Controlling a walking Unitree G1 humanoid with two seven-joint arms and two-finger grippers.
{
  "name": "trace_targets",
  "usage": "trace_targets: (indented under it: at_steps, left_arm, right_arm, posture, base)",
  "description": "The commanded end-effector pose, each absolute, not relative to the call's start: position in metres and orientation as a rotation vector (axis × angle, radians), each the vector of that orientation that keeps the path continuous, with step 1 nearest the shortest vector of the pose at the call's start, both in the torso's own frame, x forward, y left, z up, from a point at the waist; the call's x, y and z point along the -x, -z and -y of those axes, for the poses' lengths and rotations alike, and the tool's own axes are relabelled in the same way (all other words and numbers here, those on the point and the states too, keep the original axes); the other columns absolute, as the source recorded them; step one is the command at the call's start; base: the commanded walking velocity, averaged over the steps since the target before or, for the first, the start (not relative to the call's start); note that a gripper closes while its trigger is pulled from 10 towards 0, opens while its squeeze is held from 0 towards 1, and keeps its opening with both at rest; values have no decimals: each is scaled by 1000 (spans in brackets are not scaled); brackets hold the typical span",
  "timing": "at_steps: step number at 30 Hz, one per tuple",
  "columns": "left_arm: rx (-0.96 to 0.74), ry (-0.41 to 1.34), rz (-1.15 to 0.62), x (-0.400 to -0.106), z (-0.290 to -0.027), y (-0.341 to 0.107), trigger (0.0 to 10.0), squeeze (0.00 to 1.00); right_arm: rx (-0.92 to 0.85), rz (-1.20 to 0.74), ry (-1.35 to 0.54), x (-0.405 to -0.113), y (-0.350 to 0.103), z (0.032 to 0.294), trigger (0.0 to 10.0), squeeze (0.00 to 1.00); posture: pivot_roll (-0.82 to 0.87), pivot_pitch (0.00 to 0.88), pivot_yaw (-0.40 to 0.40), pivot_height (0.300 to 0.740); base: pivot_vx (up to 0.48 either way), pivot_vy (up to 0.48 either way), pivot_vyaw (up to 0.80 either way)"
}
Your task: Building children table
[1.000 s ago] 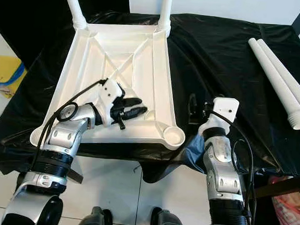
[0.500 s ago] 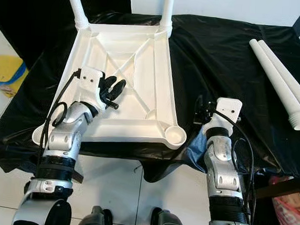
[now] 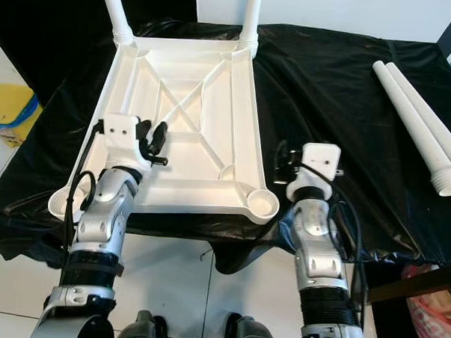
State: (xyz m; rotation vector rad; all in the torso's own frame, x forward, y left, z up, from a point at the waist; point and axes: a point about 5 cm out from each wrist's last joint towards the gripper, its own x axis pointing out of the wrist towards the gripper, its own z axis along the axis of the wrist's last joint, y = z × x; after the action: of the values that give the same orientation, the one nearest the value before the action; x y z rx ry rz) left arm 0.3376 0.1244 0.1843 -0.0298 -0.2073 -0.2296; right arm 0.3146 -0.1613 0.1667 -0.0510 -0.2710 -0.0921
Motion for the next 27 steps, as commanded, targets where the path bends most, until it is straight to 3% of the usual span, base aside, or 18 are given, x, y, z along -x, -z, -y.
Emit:
trace_targets:
  at_steps: [1,13,27]
  left_arm:
    - [37,221,208,-336,-125,-183,10000,0]
    - [28,209,187,-335,-125,-178,10000,0]
    - [21,222,170,-338,-122,-175,10000,0]
  right_arm:
    - [60,267,86,-314,-163,161,10000,0]
    - [65,274,55,-316,-163,160,10000,0]
    - [72,274,52,-316,-160,162,10000,0]
  posture:
    - [-2,117,-55,740]
    - [1,108,-73,740]
    - [2,90,-70,740]
  base:
    - [0,0,0]
    - [0,0,0]
    - [0,-414,0]
